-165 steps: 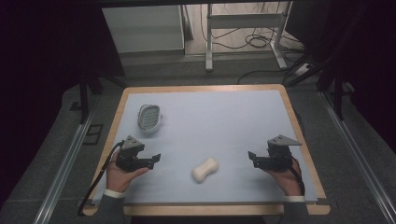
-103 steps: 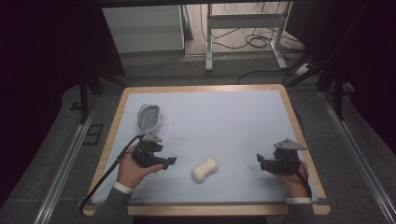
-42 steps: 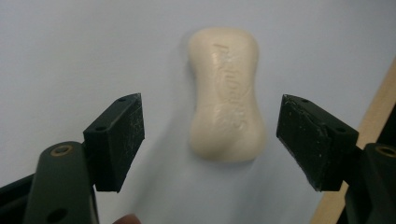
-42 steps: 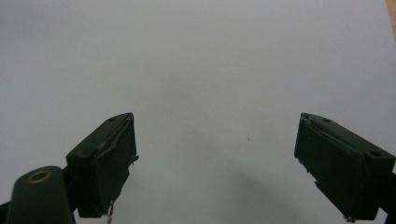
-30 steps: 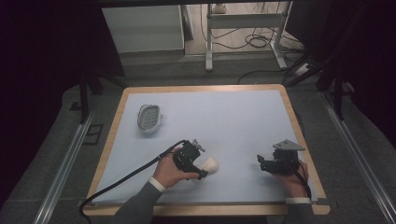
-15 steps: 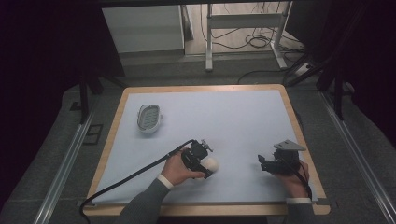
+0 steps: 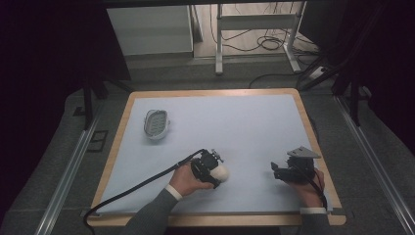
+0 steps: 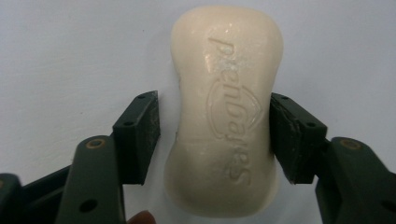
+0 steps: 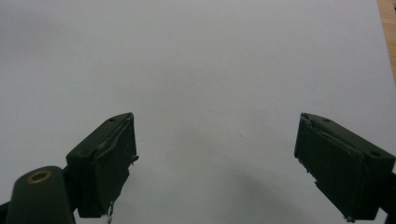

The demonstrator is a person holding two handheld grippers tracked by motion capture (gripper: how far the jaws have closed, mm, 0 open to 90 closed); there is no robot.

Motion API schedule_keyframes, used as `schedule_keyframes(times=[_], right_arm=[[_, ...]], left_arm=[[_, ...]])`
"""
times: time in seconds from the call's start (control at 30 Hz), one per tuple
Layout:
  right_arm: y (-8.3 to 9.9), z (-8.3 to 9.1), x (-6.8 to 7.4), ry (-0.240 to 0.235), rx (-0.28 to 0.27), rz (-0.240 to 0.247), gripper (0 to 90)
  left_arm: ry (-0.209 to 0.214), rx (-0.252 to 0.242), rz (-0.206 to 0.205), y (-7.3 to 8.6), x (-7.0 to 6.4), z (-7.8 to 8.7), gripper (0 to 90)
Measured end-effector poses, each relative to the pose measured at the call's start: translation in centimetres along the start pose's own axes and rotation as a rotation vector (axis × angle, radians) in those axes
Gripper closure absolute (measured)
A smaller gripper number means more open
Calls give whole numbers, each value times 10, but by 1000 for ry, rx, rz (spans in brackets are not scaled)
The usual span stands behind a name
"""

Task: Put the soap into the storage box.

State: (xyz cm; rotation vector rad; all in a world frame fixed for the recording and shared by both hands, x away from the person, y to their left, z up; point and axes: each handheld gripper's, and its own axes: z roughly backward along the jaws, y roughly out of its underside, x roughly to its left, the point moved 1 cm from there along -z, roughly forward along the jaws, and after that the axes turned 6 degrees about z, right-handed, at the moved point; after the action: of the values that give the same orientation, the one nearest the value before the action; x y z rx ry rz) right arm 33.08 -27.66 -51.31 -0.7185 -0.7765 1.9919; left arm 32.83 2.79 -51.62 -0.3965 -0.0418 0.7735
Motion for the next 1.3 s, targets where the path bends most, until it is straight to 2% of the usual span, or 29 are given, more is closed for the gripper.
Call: schedule_keyframes(times=[0.1, 0.43, 0.57, 0.7, 0.93, 1.07, 1.3], right_arm=[[-1, 1, 1, 2, -6, 2, 126], [-1, 3, -1, 10, -13, -4, 126], [-1, 4, -2, 17, -20, -10, 126], [-1, 4, -3, 21, -22, -12, 126], [0, 4, -3, 24, -23, -15, 126], [0, 4, -3, 24, -22, -15, 126], [0, 3, -3, 26, -20, -15, 126]], left_arm=[[-8, -6, -5, 0, 1, 1, 458], [-1, -32, -31, 0, 2, 5, 493], [-16, -32, -38, 1, 4, 6, 495], [-2, -45, -43, 1, 4, 10, 495], [-13, -67, -39, 1, 10, 19, 495], [2, -77, -22, 2, 17, 23, 495], [-16, -95, 0, 6, 25, 30, 495]])
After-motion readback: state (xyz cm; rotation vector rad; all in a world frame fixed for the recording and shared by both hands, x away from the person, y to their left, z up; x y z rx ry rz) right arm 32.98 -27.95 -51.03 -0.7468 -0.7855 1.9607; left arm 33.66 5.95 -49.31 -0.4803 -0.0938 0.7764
